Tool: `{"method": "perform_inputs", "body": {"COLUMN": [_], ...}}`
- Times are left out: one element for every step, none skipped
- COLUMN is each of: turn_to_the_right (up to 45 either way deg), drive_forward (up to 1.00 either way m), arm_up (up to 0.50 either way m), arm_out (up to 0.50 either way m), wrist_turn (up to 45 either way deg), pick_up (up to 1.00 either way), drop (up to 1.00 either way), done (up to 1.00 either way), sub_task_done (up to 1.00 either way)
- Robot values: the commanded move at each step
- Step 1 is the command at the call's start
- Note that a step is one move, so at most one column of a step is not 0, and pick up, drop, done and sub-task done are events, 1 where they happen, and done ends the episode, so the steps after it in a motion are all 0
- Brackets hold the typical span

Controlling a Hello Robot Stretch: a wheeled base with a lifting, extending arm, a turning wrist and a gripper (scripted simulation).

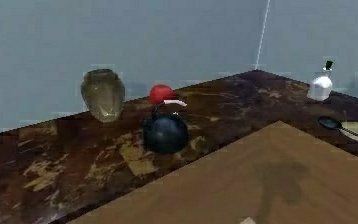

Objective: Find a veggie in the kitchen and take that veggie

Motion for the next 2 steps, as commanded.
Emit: {"method": "perform_inputs", "body": {"turn_to_the_right": [36.0,0.0], "drive_forward": [0.0,0.7], "arm_up": [0.0,0.0], "arm_out": [0.0,0.0], "wrist_turn": [0.0,0.0], "pick_up": [0.0,0.0], "drop": [0.0,0.0], "done": [0.0,0.0], "sub_task_done": [0.0,0.0]}}
